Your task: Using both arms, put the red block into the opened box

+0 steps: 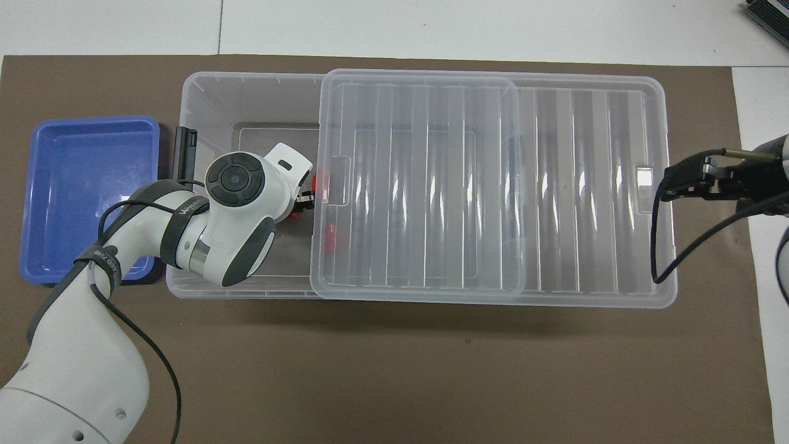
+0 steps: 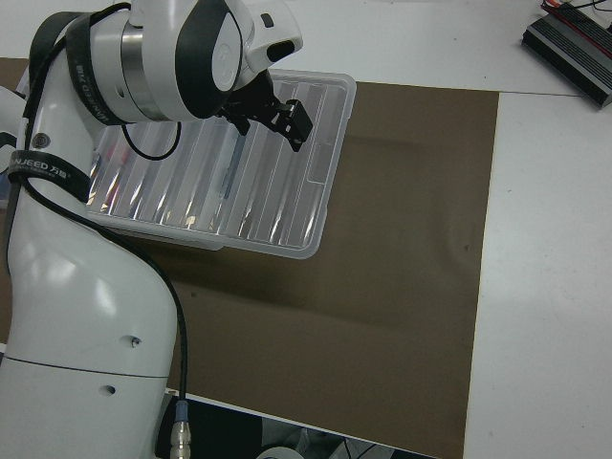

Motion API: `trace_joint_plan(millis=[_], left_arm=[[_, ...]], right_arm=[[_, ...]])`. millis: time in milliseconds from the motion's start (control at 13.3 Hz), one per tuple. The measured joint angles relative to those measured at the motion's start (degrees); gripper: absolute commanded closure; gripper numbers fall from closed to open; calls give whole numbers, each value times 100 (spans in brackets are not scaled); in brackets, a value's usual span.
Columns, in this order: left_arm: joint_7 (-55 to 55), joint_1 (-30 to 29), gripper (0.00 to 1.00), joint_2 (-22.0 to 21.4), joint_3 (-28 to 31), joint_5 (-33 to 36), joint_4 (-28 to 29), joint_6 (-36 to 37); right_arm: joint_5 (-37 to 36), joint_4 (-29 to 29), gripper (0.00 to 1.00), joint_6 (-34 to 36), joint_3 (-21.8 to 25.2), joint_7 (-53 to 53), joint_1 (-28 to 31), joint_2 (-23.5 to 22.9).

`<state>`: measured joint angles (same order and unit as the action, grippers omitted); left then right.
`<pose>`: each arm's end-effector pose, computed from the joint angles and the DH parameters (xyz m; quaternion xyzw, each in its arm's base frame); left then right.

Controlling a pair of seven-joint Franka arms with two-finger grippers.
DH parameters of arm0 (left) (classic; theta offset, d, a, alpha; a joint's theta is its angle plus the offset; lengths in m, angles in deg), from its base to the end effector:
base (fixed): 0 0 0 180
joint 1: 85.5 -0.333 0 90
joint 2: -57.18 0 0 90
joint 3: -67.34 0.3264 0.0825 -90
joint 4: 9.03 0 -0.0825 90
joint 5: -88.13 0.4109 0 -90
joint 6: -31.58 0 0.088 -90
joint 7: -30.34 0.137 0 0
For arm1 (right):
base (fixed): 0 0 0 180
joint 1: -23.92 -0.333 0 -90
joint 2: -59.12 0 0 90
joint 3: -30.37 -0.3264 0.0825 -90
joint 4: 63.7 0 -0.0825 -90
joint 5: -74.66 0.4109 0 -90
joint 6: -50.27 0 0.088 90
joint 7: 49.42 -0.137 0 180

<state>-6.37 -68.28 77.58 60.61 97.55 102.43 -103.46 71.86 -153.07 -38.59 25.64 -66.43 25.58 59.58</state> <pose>0.5954 -0.2560 0.2671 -0.9970 -0.0590 -0.0456 0.0190 0.5765 0.0243 0.6134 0.9922 -0.1218 0.0039 0.0245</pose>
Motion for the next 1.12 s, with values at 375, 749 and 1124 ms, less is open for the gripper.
trace_joint_plan(millis=[375, 749, 1124], left_arm=[[-2, 0, 26, -13, 1, 2, -60, 224], [-2, -1, 26, -184, 12, 6, -768, 1277], [-15, -57, 21, -541, 116, -126, -1343, 2145]], right_arm=[[6, 2, 0, 0, -35, 0, -12, 3], [6, 2, 0, 0, -15, 0, 22, 4], [6, 2, 0, 0, -15, 0, 22, 4]])
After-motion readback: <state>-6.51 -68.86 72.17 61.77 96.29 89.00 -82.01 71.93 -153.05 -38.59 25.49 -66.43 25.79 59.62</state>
